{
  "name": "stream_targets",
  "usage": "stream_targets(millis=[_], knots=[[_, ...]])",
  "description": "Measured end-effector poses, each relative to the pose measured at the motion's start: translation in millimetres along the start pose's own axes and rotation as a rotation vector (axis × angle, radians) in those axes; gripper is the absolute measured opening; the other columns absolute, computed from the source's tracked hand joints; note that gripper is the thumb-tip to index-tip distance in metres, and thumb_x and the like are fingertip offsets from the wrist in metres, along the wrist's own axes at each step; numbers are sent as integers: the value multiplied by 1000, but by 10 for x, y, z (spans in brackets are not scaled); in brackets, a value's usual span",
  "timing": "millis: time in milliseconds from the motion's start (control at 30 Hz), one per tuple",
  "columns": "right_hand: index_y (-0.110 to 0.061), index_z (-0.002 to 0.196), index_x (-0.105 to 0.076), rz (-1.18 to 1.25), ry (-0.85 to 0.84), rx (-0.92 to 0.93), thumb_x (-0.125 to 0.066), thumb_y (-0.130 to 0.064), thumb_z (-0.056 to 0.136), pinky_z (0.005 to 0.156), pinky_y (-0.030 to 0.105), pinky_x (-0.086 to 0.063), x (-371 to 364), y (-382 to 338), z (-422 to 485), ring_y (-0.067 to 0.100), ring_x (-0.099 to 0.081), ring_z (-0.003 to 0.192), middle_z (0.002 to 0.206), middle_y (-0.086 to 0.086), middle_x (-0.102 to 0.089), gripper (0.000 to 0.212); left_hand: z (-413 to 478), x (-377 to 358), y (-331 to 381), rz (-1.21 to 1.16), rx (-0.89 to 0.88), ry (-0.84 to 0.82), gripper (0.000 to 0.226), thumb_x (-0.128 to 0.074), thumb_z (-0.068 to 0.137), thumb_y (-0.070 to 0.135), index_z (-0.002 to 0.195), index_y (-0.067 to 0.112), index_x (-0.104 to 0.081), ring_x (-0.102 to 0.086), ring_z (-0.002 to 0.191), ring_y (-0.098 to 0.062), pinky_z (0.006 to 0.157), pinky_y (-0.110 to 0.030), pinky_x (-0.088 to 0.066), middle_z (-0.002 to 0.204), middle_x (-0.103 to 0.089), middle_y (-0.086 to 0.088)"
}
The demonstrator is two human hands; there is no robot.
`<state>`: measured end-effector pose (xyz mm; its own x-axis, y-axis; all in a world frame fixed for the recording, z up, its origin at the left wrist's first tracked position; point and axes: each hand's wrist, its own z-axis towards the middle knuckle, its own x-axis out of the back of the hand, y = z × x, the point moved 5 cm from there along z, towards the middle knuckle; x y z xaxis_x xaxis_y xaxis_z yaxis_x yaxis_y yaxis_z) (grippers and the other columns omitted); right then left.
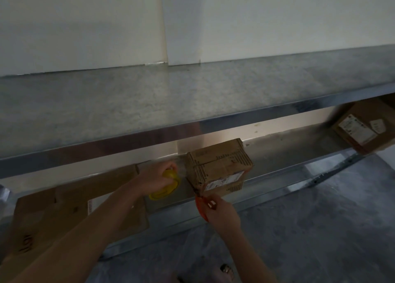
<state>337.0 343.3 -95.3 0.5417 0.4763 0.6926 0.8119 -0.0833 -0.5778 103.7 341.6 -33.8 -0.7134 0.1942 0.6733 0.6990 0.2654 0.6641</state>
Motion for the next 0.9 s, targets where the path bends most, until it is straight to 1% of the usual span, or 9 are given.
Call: stream_targets(millis=[133,233,300,400,500,600,733,833,900], knots=[[-46,115,-57,-127,65,88,-44,-77,82,75,29,-49,166,19,32,16,-66,98,100,-11,-71,47,43,-41,-6,-18,22,14,35,-62,84,15,114,31,-56,-54,97,-15,82,-33,-50,112,-55,1],[-48,111,-58,-159,110,175,-48,-80,76,69,26,-48,398,82,2,8,-67,89,86,-18,-67,48,88,-61,50,-59,19,40,36,-63,83,13,114,30,-56,-55,96,-16,78,-30,-49,112,-55,0],[-46,107,-60,-207,256,284,-59,-73,75,65,24,-51,617,129,-116,4,-67,78,77,-20,-65,41,104,-63,61,-61,23,54,36,-63,83,13,115,29,-56,-55,99,-18,83,-33,-50,114,-55,0],[-42,101,-64,-304,607,526,-72,-59,74,58,23,-46,967,125,-370,5,-63,56,73,-20,-69,32,89,-68,56,-61,34,77,38,-65,85,16,119,27,-55,-54,102,-18,84,-32,-49,117,-53,1],[-39,102,-65,-273,696,585,-65,-56,80,59,21,-41,1258,68,-392,7,-62,53,73,-17,-70,28,54,-89,42,-72,47,106,37,-67,86,18,119,26,-56,-55,103,-17,86,-34,-50,117,-55,0],[-38,107,-64,-234,633,491,-66,-54,85,62,26,-51,1465,95,-131,10,-66,61,78,-15,-71,27,10,-120,60,-95,70,118,35,-67,87,19,119,28,-55,-55,100,-14,79,-29,-49,115,-55,3],[-34,119,-59,-164,435,224,-50,-61,92,78,36,-55,1619,421,533,18,-69,86,98,-8,-72,40,-48,-169,76,-127,124,126,32,-65,87,18,114,34,-55,-56,94,-11,69,-24,-46,111,-56,3],[-25,119,-56,-97,327,128,-37,-63,96,85,42,-55,1665,721,1017,22,-66,95,104,-1,-68,48,-87,-220,98,-121,170,121,32,-64,89,17,112,36,-54,-56,94,-12,73,-28,-50,111,-55,5],[-21,121,-57,-93,311,94,-35,-59,98,87,43,-53,1691,894,1267,26,-65,99,109,4,-67,49,-110,-260,99,-99,220,134,33,-63,88,15,109,39,-54,-58,94,-15,79,-35,-52,108,-57,5]])
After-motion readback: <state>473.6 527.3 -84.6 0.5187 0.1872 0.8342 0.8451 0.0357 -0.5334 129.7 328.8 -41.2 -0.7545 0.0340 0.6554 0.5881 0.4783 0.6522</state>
